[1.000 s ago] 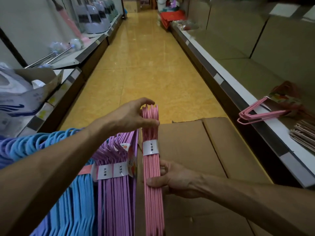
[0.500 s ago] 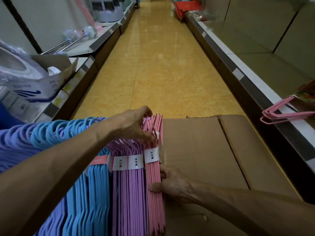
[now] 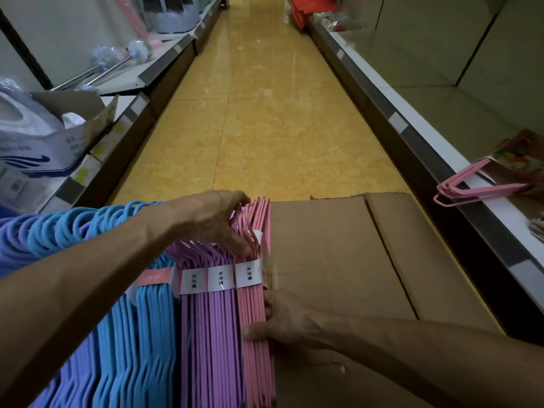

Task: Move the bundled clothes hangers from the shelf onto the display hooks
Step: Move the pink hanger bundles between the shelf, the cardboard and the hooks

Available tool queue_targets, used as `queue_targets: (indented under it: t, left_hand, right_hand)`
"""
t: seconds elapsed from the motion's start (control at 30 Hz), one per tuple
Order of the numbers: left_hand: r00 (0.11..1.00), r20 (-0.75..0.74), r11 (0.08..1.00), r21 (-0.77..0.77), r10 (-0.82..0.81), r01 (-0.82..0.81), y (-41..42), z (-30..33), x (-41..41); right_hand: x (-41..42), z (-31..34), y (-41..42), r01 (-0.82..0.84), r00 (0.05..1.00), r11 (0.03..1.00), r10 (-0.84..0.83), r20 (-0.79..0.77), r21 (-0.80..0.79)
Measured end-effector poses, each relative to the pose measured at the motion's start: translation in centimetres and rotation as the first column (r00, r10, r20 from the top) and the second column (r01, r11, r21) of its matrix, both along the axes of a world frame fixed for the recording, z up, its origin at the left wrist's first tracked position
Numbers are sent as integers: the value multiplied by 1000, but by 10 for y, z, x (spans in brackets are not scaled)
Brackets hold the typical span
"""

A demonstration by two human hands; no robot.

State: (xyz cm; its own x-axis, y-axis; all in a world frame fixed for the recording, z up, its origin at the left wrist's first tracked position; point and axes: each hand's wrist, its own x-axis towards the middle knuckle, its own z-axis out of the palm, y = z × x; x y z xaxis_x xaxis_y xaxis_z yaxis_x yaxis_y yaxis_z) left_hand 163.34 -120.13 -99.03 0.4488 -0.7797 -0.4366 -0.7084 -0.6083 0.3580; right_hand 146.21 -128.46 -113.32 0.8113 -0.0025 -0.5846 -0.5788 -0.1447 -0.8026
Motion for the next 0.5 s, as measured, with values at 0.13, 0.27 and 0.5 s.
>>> queue_targets:
  t: [0.13, 0.27, 0.5]
  left_hand:
    - [1000, 1, 1000, 10, -4, 4, -10, 8, -4]
    - [1000, 27, 987, -162, 0, 4, -27, 17, -8]
    - [993, -111, 849, -519, 46, -98, -72, 20, -37]
  right_hand:
    - [-9, 8, -5, -36, 999, 999, 35, -11, -23]
    - [-30, 13, -18, 35, 999, 998, -36, -15, -58]
    - [-76, 41, -57, 140, 990, 990, -141, 31, 24]
